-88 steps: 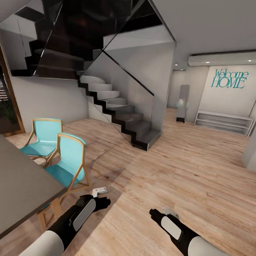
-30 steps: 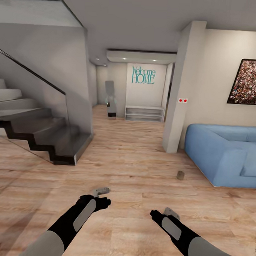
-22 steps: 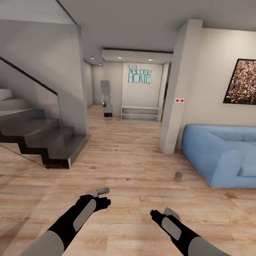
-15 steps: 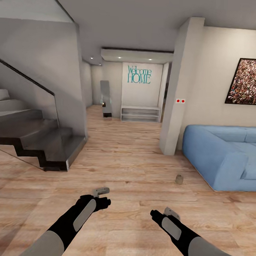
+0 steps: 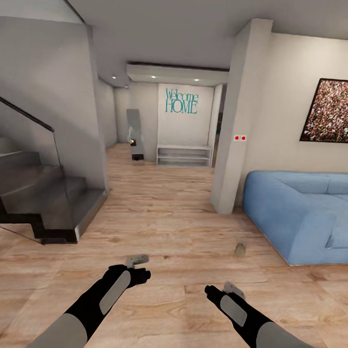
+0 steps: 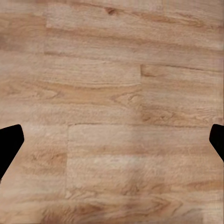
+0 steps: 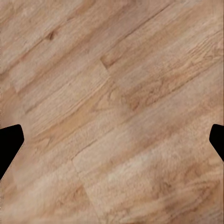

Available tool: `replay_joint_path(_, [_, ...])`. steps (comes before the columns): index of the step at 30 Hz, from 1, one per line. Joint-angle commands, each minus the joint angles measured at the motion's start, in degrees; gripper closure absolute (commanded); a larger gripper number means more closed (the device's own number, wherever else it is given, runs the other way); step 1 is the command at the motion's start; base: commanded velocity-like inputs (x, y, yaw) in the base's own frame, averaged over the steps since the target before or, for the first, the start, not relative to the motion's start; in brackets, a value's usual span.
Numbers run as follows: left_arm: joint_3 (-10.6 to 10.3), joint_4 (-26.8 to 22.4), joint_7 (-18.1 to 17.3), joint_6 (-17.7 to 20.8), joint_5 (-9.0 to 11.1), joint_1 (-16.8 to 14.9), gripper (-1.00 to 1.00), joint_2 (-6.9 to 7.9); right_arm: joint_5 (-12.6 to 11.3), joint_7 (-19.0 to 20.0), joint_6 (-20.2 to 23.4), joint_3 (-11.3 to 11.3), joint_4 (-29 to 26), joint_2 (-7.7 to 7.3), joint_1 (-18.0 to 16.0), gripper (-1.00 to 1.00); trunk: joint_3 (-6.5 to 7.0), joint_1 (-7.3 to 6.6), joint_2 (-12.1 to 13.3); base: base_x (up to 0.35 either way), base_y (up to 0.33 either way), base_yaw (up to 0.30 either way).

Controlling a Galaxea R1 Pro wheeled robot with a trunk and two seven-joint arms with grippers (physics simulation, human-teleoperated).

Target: Place each of the two pumpkins and all three candles from the living room inside a cabinet in the living room (use any cabinet), then make sure every cabinet is closed, and position the cauldron so it is next to a table in the living room.

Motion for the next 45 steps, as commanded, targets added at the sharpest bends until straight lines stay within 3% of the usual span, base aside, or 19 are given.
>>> replay_joint_path(1, [-0.15,-0.08,0.57,0.07,0.61,-0.04,-1.0,0.03,-0.1,-0.41,0.22,0.33,-0.15,-0.09,-0.05,-1.0,-0.07,0.03,-0.04,0.334,0.0,-0.001])
replay_joint_path(15, [-0.17,-0.04,0.58,0.06,0.65,-0.04,-1.0,0.03,-0.1,-0.62,-1.87,0.33,-0.19,-0.07,-0.05,-1.0,-0.05,0.03,-0.04,0.334,0.0,-0.005])
replay_joint_path(29, [-0.15,-0.04,0.62,0.06,0.61,-0.04,-1.0,0.02,-0.19,-0.67,-1.88,0.3,-0.19,-0.07,-0.05,-1.0,0.58,0.03,-0.04,0.334,0.0,-0.22])
replay_joint_path(45, [-0.2,0.05,0.54,0.06,0.71,-0.04,-1.0,-0.02,-0.12,-0.67,-1.9,0.33,-0.19,-0.07,-0.05,-1.0,0.88,0.03,-0.04,0.334,0.0,-0.106])
